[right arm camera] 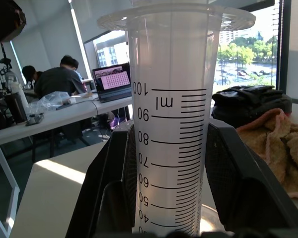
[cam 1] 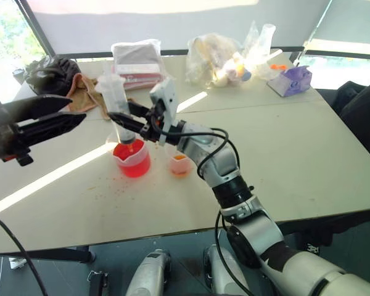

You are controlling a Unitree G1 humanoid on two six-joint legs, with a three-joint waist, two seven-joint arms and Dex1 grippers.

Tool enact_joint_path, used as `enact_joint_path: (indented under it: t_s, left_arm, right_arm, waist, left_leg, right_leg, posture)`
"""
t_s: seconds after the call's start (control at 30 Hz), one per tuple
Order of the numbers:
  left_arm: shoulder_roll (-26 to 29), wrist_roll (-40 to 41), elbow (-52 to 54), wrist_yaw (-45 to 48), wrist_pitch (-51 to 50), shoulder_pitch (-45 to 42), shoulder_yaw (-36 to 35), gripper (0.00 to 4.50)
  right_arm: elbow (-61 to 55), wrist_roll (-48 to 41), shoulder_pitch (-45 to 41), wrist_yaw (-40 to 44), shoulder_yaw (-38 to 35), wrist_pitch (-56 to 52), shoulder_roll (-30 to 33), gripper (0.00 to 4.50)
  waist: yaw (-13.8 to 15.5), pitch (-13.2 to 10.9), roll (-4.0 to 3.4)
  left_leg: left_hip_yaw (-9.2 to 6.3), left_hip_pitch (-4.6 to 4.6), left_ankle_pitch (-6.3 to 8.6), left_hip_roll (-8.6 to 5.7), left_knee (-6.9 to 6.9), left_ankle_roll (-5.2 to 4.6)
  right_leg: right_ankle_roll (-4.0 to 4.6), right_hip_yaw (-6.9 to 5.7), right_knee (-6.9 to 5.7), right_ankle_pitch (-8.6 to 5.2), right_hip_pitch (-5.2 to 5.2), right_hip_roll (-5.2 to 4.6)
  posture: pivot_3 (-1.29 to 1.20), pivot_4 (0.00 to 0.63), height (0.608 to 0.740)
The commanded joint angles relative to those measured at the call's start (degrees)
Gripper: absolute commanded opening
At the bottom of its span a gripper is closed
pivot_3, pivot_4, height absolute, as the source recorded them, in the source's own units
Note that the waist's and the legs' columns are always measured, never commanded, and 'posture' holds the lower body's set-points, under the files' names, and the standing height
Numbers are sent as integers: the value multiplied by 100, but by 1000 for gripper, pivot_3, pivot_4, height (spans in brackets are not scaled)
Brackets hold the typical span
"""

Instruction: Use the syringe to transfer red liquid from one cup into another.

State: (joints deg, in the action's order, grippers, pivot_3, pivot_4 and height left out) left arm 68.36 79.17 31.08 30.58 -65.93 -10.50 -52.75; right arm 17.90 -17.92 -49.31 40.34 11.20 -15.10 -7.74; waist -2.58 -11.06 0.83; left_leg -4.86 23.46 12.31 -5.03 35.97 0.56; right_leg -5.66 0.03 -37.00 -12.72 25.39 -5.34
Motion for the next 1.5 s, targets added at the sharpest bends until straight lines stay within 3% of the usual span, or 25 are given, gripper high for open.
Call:
enact_joint_path:
  t_s: [0.03,0.33,0.7,1.03,1.4,1.5]
  left_arm:
    - [-15,60,67,-133,188,-8,45,2141]
    - [-284,-637,267,-63,760,104,951,2141]
    - [-328,-1158,-12,3,1172,-218,1491,2141]
    - [-611,-1069,-276,-301,1275,-974,2036,2141]
    - [-842,-1221,-413,-166,1265,-1068,2449,2141]
    - [-898,-1281,-475,-154,1267,-1134,2547,1300]
  right_arm:
    - [-80,116,-37,-22,49,323,-102,1364]
    - [247,517,108,-83,182,1083,-119,1364]
    - [255,691,308,-13,320,1319,-104,1364]
    - [145,697,408,66,393,1257,-56,1364]
    - [122,740,390,73,400,1225,-39,1364]
    - [100,751,412,83,409,1219,-20,1364]
  waist:
    - [1,0,0]
    - [3,0,0]
    - [3,0,0]
    - [6,1,2]
    - [5,1,2]
    - [6,1,2]
  left_leg:
    - [0,0,0,0,0,0]
    - [0,-2,0,-1,-2,2]
    - [-2,-2,-1,0,-3,3]
    - [-6,-3,-2,0,-1,3]
    - [-6,-3,-2,0,-2,4]
    - [-6,-3,-2,0,-2,4]
  right_leg:
    - [0,0,0,0,0,0]
    - [2,0,2,-1,-3,0]
    - [3,0,3,-1,-2,2]
    - [2,0,3,0,-6,4]
    - [2,0,3,0,-6,6]
    - [2,0,4,0,-6,6]
  posture:
    - [0,150,736]
    - [0,150,736]
    - [0,150,736]
    - [0,150,736]
    - [0,150,736]
    - [0,150,736]
